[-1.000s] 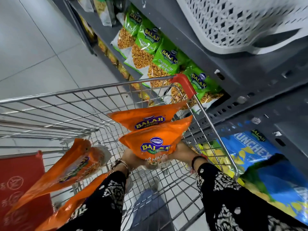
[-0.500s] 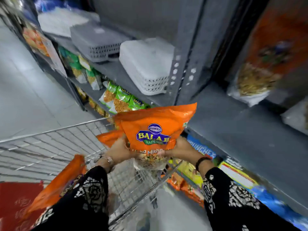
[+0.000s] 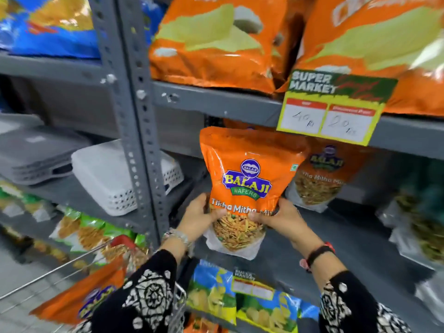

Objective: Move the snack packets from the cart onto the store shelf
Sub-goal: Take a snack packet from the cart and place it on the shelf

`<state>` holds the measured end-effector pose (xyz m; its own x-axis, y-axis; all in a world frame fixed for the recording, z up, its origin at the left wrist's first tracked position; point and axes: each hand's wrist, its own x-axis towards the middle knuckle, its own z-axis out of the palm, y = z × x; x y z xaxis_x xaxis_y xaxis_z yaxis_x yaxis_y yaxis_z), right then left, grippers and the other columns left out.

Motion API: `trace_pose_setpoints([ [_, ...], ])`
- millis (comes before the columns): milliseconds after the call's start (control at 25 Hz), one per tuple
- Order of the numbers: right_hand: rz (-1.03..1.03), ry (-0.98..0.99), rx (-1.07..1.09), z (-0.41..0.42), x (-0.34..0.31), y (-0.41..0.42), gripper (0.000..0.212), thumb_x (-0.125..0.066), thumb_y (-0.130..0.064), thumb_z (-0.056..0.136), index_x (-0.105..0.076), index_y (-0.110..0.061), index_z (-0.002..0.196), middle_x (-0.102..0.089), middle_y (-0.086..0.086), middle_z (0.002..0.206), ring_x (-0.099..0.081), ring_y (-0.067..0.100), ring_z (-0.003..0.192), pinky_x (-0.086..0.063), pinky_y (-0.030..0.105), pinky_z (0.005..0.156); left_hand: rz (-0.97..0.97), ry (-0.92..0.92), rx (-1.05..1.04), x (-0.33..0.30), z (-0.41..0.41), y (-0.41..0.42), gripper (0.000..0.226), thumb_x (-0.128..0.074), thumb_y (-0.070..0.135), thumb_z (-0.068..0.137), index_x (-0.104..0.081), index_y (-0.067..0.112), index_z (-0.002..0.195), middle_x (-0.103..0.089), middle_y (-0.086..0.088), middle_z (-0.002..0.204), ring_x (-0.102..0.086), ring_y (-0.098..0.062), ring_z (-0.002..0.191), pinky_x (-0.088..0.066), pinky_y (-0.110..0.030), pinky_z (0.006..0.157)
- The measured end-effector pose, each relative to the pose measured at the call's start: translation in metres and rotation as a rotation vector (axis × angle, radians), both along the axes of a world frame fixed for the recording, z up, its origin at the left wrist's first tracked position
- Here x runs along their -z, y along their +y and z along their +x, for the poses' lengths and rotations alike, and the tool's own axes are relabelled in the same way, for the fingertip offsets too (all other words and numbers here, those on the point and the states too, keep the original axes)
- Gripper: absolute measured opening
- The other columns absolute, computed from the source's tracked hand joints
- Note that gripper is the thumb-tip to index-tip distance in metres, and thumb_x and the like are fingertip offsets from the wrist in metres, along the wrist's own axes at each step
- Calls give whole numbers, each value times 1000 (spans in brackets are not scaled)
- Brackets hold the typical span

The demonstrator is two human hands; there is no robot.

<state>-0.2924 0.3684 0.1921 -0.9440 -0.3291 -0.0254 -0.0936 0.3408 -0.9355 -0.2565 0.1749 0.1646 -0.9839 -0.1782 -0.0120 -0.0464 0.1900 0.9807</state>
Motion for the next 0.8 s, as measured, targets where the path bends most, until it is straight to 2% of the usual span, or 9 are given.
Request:
trace_pose_setpoints([
  [40,-3,15,53,-10,0,4,40,-80,-20,61,-56,-27,93,-63,-1,98,-59,10,84,-48,29,79,12,-3,-2,1,-18,10,36,-64,3,76,-51,8,109,-60,-17,113,-57,-26,103,-47,-39,94],
  [160,-15,77,153,-46,1,2,50,-78,-12,63,-55,-11,108,-61,3,98,-56,5,78,-48,9,63,21,-8,-26,9,-71,22,35,-62,7,78,-52,6,112,-61,-19,117,-58,-30,107,-45,-48,99],
  [200,-15,96,183,-59,2,0,52,-77,-10,64,-54,-8,110,-60,2,99,-56,8,80,-47,9,65,40,-15,-38,9,-87,23,33,-61,7,79,-53,7,111,-62,-19,117,-58,-32,108,-44,-49,99],
  [320,35,117,250,-99,8,-10,57,-79,-12,62,-53,-7,113,-59,4,101,-55,14,93,-43,27,81,74,-19,-38,16,-133,15,31,-61,4,77,-54,4,108,-62,-22,116,-58,-35,108,-44,-51,98],
  [440,55,109,286,-120,28,-17,58,-79,-10,62,-52,-6,113,-62,11,111,-58,22,102,-46,30,83,29,-37,1,28,-153,11,47,-63,23,68,-52,6,110,-62,-22,118,-58,-34,108,-45,-51,97],
  [560,1,119,289,-125,36,-22,54,-71,-2,70,-46,-2,118,-55,7,107,-52,17,99,-45,11,63,30,-21,2,41,-160,11,46,-64,23,74,-49,7,114,-60,-20,120,-57,-33,109,-45,-51,98],
  [600,-27,128,286,-127,38,-22,54,-69,-1,72,-44,-1,120,-53,6,107,-51,17,99,-44,5,62,22,-9,2,41,-161,12,44,-64,20,77,-48,8,116,-60,-19,121,-57,-32,110,-45,-51,98],
  [680,-37,116,279,-128,43,-22,57,-69,-6,73,-41,-3,122,-55,9,113,-53,21,105,-45,15,81,36,29,-28,42,-157,14,47,-63,17,79,-45,11,122,-59,-16,124,-56,-30,113,-43,-48,101],
  [800,-29,141,303,-116,49,-24,57,-72,-14,72,-43,-9,121,-57,11,118,-54,23,108,-43,44,99,43,96,-101,39,-131,16,56,-60,13,81,-37,10,131,-48,-10,136,-44,-14,122,-33,-24,103],
])
